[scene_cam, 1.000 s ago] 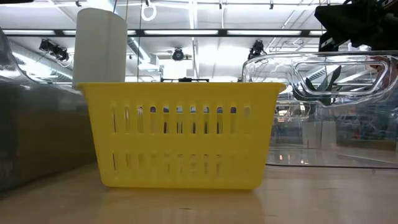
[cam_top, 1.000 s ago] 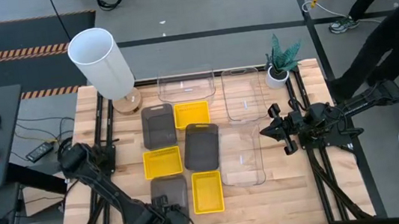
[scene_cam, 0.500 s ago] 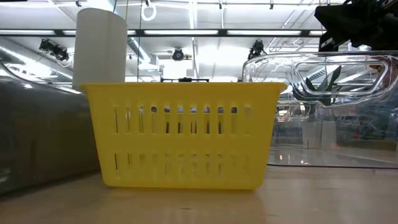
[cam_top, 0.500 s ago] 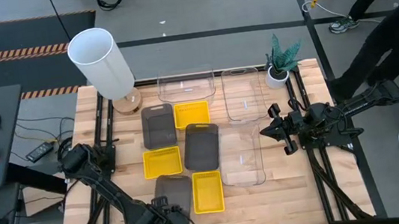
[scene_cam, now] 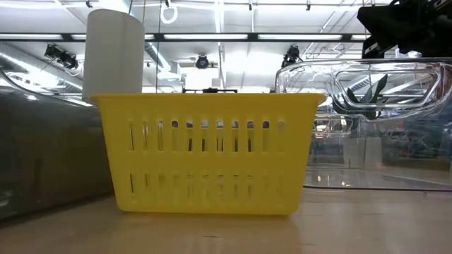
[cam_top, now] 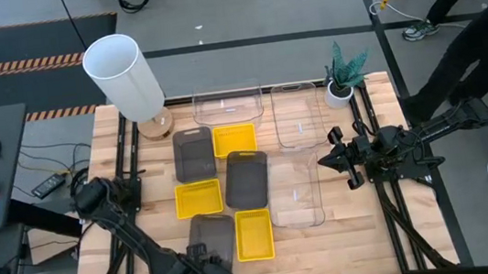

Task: Stack baskets by color
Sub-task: Stack the bottom transparent black bin on top of the left transparent black bin

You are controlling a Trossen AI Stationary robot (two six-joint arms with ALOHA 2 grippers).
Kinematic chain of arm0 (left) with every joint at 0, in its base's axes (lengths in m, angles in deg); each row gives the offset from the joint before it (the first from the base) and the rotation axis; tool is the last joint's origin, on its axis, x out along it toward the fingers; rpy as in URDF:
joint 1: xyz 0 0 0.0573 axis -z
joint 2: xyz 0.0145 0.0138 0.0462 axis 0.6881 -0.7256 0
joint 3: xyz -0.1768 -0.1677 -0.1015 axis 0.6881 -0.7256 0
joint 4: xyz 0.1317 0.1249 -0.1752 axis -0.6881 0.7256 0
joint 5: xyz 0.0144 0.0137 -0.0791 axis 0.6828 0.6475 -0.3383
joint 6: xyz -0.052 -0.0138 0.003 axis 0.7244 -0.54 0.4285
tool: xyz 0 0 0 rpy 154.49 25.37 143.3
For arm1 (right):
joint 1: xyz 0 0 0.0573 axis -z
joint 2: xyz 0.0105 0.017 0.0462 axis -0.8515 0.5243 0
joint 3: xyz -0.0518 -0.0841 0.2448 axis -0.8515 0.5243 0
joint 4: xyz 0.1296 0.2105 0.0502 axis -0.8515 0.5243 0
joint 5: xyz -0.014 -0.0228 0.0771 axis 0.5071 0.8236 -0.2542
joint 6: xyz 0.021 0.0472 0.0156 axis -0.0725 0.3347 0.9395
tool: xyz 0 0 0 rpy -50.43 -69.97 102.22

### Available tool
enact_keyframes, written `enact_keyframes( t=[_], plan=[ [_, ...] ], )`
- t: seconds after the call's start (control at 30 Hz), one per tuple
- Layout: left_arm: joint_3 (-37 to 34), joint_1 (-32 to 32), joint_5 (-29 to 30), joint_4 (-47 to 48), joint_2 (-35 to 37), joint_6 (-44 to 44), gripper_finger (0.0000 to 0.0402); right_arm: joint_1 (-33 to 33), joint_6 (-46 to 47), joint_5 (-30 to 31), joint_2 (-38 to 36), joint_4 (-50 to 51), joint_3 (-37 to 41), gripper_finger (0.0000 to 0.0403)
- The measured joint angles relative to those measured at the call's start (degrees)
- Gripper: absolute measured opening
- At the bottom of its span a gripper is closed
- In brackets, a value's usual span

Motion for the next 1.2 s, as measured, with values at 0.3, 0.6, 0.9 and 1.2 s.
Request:
enact_keyframes(
  t=[0.3,0.6,0.9,1.2],
  plan=[
    [-0.1,0.0,-2.0,0.6,-3.8,-1.5,0.0137,0.0,0.0,0.0,0.0,0.0,0.0,0.0016],
    [-0.1,0.0,-2.0,0.5,-4.3,-1.4,0.0102,0.0,0.0,0.0,0.0,0.0,0.0,0.0016],
    [-0.1,-0.1,-2.3,0.6,-4.9,-2.0,0.0023,0.0,0.0,0.0,0.0,0.0,0.0,0.0016],
    [-0.1,-0.4,-5.9,0.6,-4.9,-1.5,0.0005,0.0,0.0,0.0,0.0,0.0,0.0,0.0016]
  ],
)
